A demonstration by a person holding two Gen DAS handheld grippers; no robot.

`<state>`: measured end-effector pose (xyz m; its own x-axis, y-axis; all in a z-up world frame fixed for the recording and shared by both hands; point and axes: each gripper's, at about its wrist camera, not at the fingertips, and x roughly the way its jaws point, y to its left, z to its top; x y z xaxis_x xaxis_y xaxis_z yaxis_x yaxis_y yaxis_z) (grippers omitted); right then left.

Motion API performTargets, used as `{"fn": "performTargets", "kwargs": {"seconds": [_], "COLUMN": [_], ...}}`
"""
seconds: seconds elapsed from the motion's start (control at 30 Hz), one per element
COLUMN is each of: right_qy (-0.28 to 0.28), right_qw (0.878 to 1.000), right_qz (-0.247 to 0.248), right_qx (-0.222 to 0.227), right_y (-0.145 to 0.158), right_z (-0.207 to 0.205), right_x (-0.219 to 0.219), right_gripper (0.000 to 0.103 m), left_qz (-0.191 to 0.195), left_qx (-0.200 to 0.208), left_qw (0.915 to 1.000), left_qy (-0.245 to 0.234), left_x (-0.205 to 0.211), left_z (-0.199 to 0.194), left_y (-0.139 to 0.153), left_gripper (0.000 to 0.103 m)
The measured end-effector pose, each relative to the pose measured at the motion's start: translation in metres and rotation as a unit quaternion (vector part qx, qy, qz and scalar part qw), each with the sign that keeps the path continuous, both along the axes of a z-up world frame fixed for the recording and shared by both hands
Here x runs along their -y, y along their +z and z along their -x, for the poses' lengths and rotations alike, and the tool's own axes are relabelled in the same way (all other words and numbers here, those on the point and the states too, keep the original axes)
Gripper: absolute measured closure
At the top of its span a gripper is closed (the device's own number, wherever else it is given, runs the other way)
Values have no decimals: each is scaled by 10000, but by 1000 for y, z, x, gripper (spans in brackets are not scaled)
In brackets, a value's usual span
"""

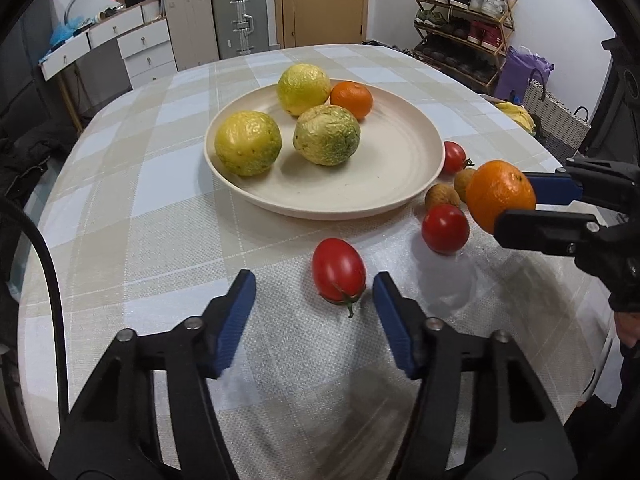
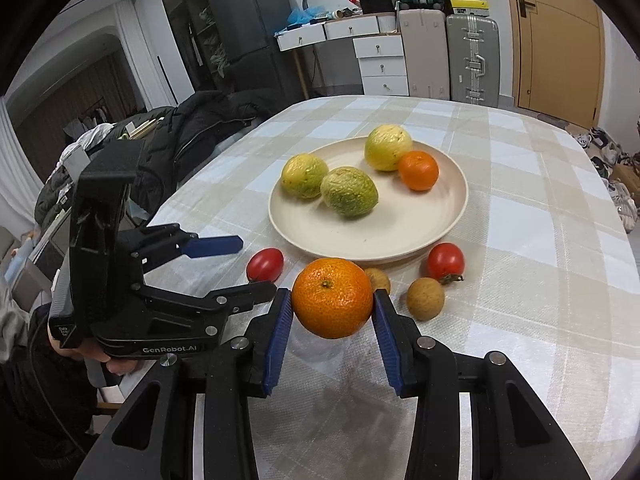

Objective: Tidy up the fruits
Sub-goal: 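Close the left tool on the red tomato while the right tool lifts the orange, then carry the tomato with the left tool while the right tool carries the orange over the plate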

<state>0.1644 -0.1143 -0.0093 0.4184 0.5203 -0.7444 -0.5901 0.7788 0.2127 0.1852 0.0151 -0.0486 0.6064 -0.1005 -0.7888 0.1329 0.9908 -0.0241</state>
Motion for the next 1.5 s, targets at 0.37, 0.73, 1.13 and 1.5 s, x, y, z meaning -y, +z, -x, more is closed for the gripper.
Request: {"fn": "performTargets", "kwargs": {"seconds": [0.37,0.73,1.13,1.5], "right_qy": [-26,-271,-617,-726], "right_qw": [10000,9992,9945,9933], "right_qz": [-31,-289,-766,-756], "right_qx": [18,109,348,481], "right_y": [0,4,19,20], "right_z": [1,-5,-10,-17], "right_x": [4,17,34,40], "right_gripper": [61,61,61,61], "left_qz": [221,369,383,446], "left_qx": [106,612,1080,1333], "left_qw": [9996,9974,9932,9896], "left_qy": [-105,-19,206,305], "left_x": [0,-7,-12,-13], "left_z": [4,15,25,25], "left_y": [4,26,54,69], "left_gripper": [79,79,79,79]}}
